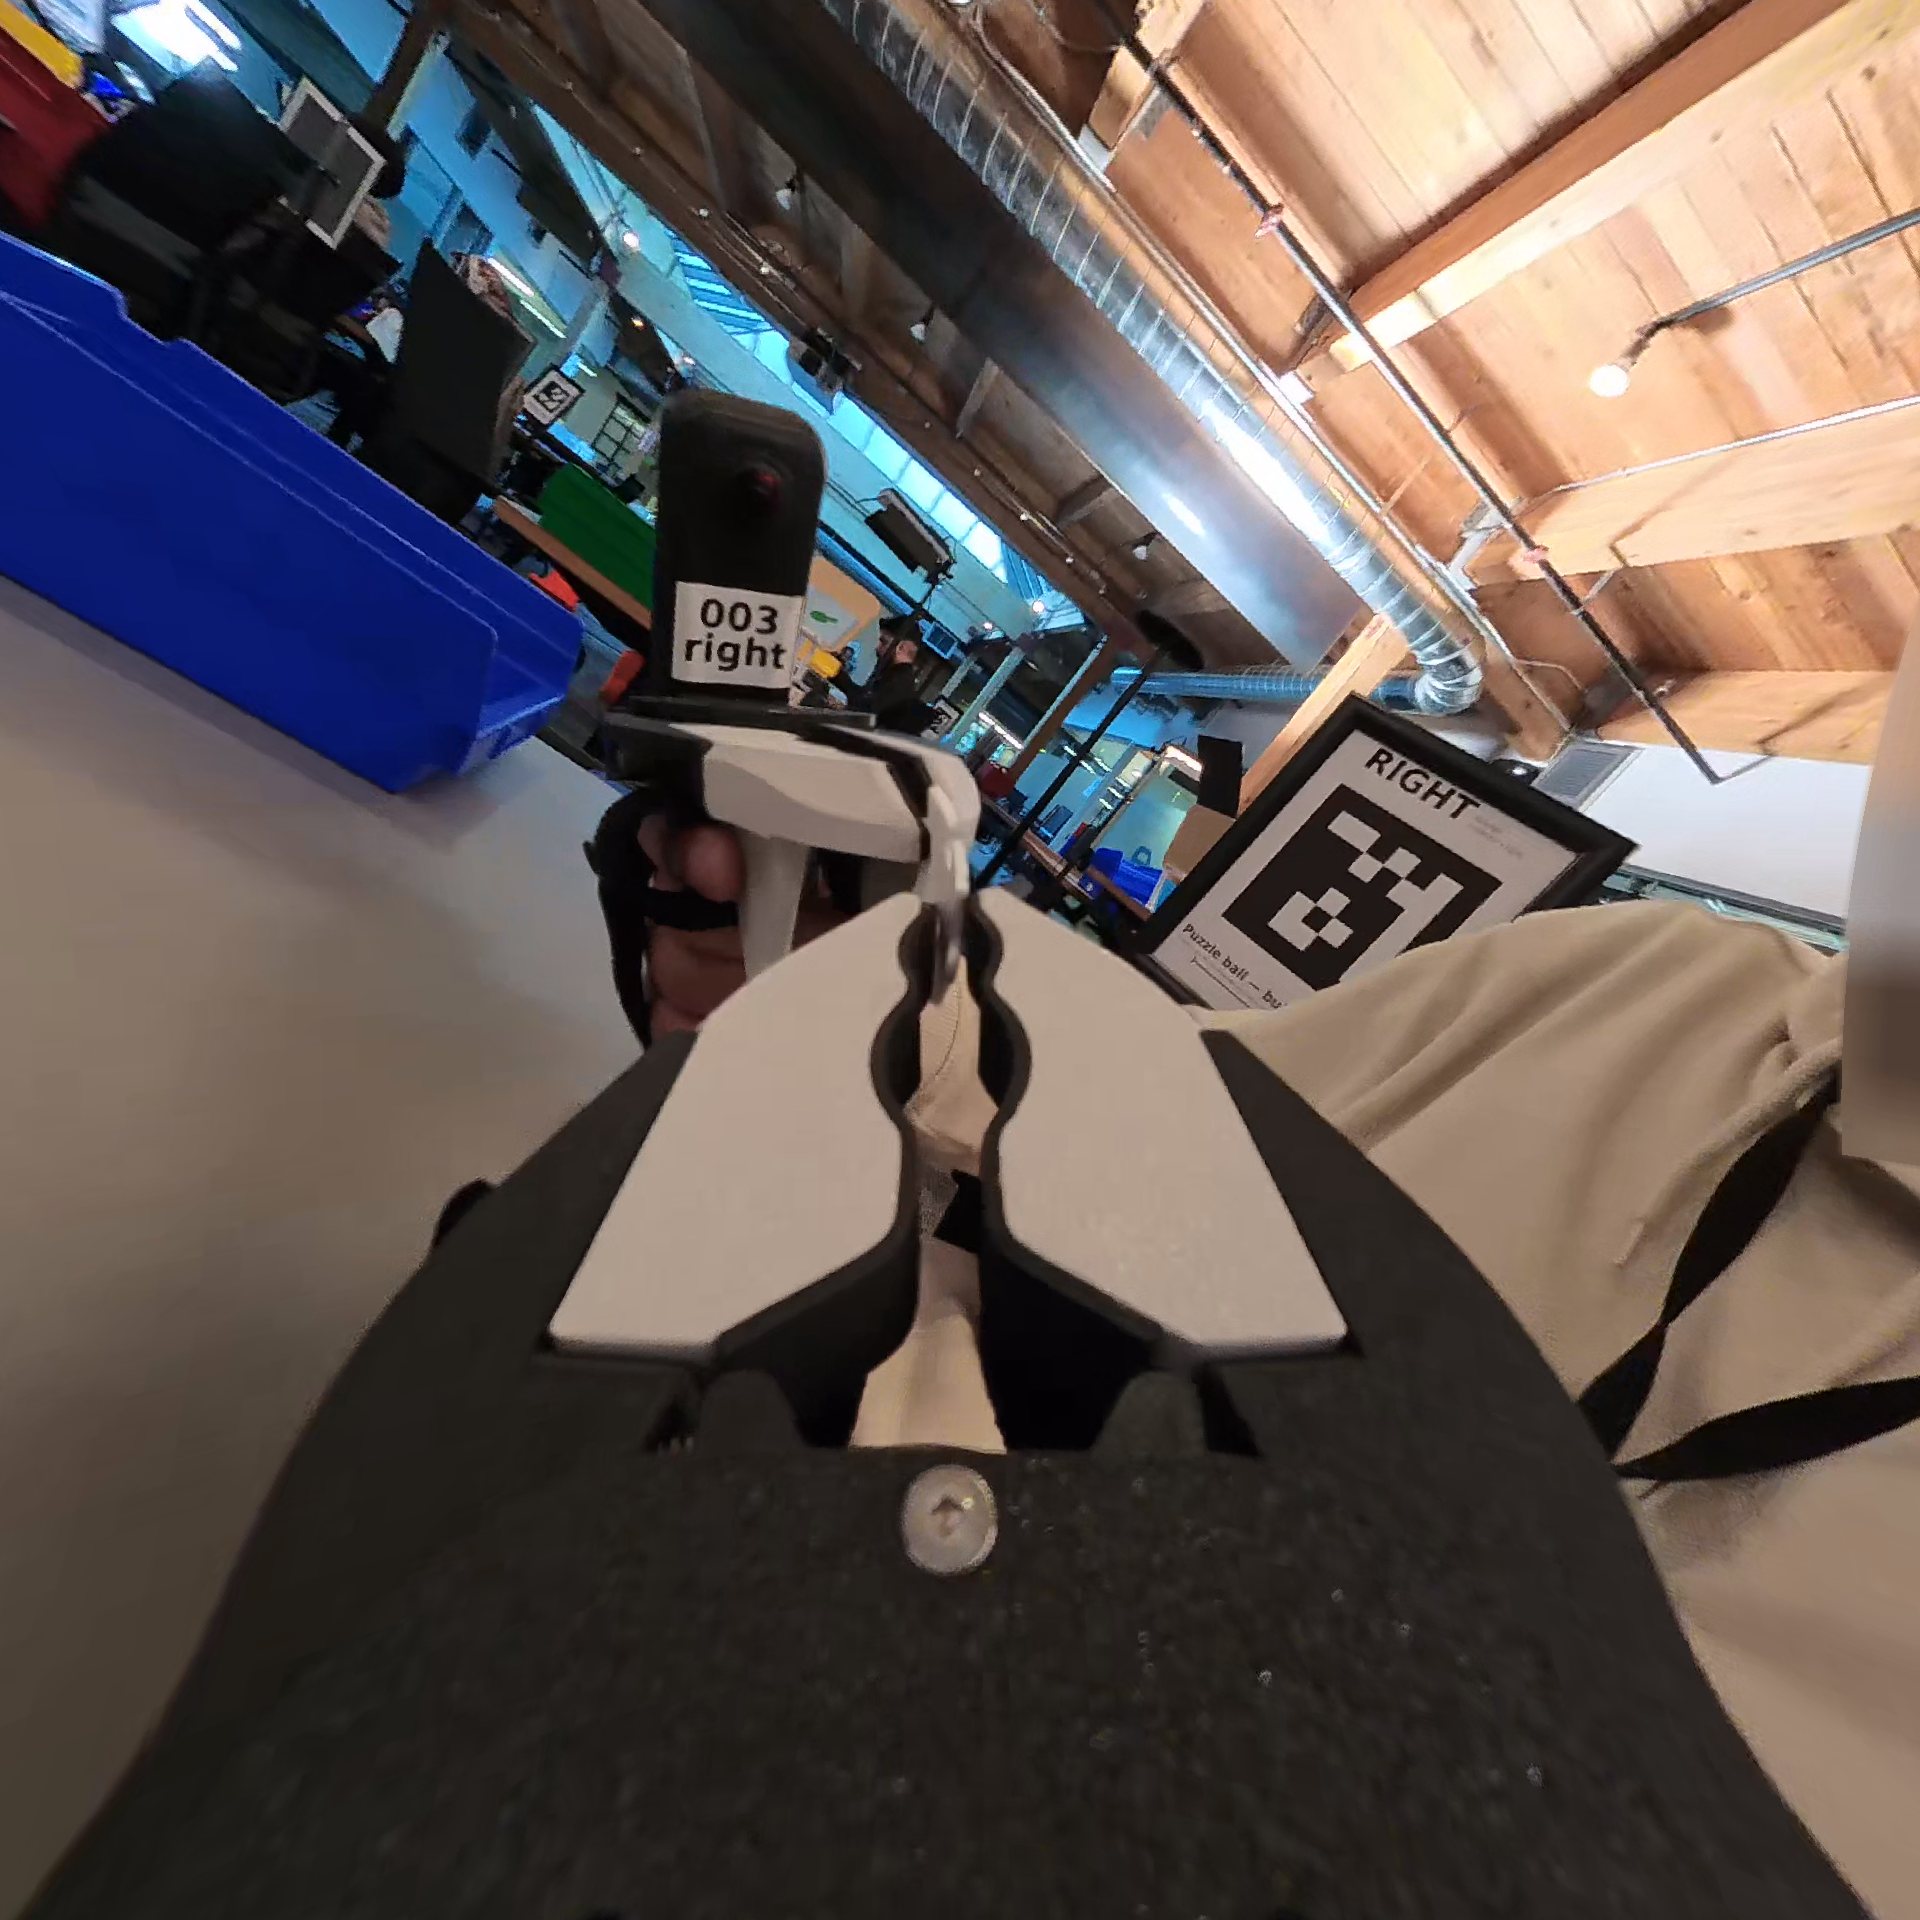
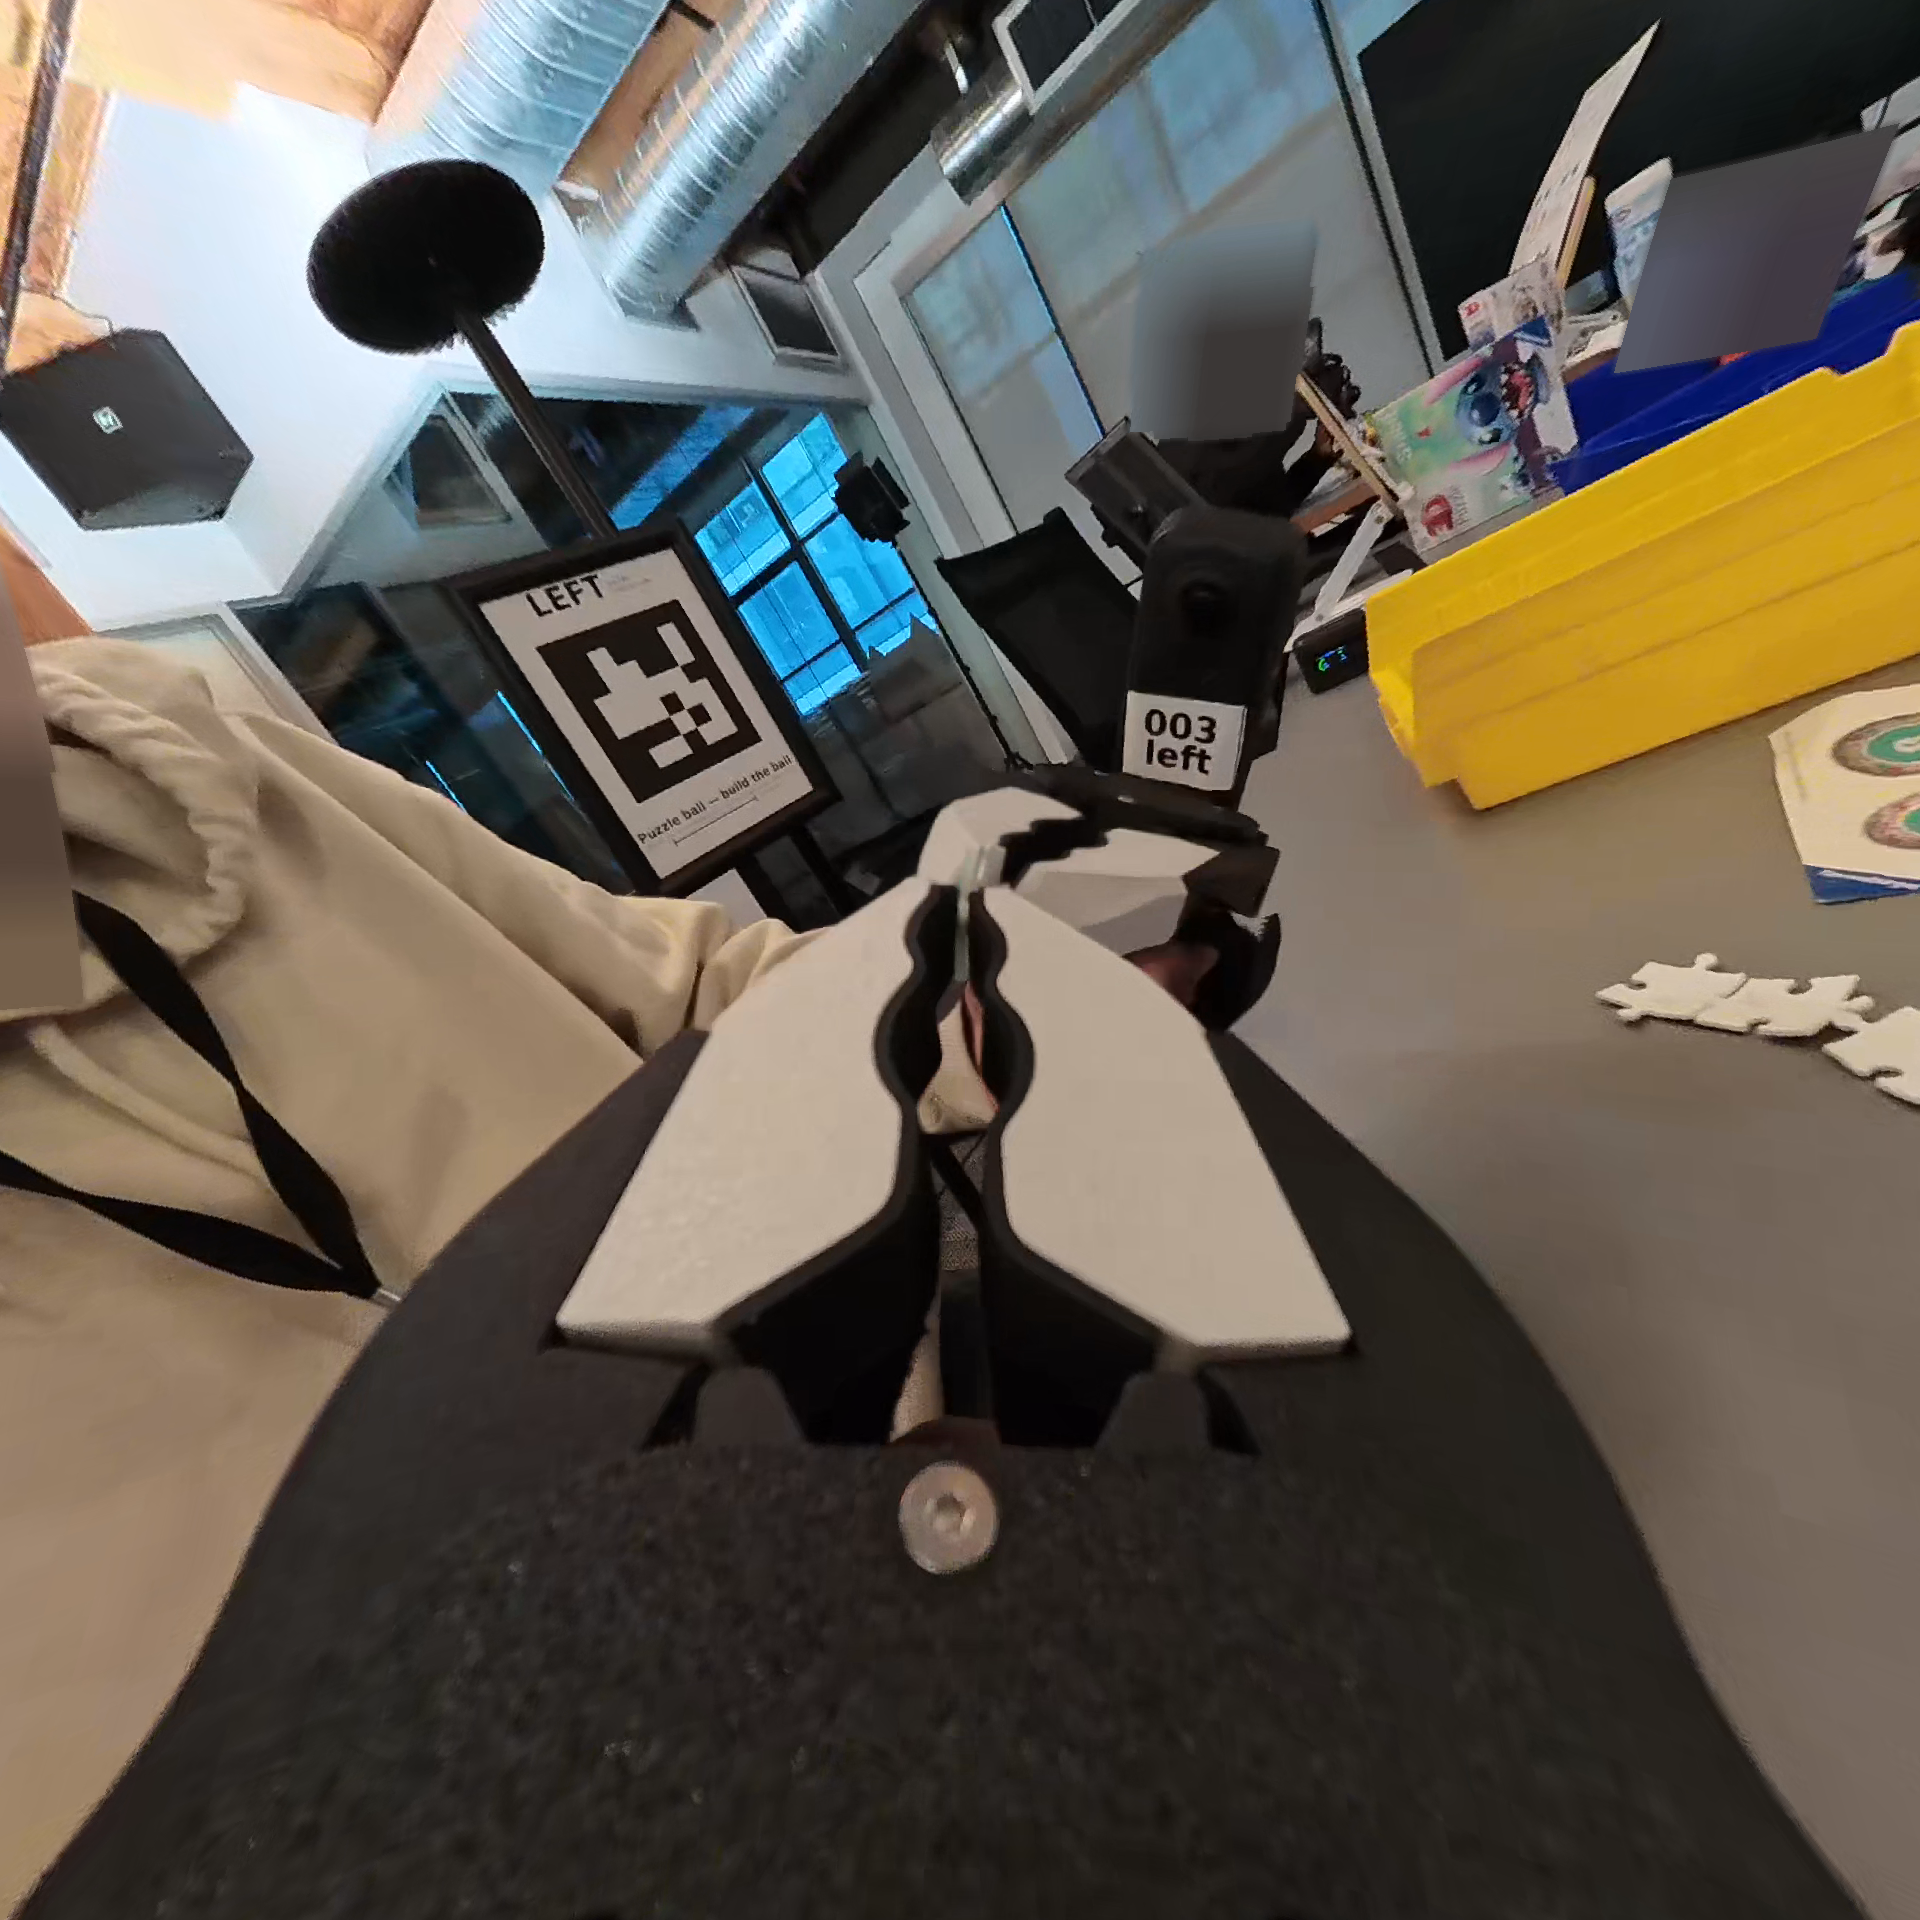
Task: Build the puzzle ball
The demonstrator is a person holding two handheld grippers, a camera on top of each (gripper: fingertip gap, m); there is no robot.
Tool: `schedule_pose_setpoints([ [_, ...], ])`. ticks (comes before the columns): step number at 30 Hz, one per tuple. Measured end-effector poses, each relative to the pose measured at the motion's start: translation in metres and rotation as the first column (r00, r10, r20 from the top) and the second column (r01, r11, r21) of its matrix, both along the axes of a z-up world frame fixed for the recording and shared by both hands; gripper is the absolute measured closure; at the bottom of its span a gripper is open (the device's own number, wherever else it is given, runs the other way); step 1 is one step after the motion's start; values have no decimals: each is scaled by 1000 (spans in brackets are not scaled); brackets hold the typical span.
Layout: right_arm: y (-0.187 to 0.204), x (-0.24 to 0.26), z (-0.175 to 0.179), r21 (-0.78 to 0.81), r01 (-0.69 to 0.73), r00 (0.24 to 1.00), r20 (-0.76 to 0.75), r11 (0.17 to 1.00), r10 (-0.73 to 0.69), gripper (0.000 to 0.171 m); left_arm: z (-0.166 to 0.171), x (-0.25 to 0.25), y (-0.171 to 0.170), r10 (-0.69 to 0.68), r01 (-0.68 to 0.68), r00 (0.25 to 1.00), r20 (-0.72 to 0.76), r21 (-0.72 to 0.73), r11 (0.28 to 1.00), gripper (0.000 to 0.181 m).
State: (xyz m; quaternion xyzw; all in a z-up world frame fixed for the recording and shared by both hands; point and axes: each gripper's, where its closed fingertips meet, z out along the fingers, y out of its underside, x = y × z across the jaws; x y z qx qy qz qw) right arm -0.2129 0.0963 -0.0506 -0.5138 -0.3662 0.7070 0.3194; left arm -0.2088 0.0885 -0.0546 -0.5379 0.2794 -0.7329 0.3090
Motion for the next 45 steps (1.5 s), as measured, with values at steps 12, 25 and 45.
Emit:
schedule_pose_setpoints([
  [12, 12, 6, -17, 123, 74, 984, 154, 990, -93, 162, -8, -9, 8, 6, -5, 998, -62, 13, 1000, 180],
  [25, 2, 2, -26, 100, 3, 976, 214, 995, -25, 169, -18, -7, 5, -8, 18, 991, -137, 73, 997, 180],
  [45, 2, -2, -26, 41, -14, 985, 172, 999, 6, 168, -19, -10, 6, -7, 23, 988, -152, 109, 994, 180],
])
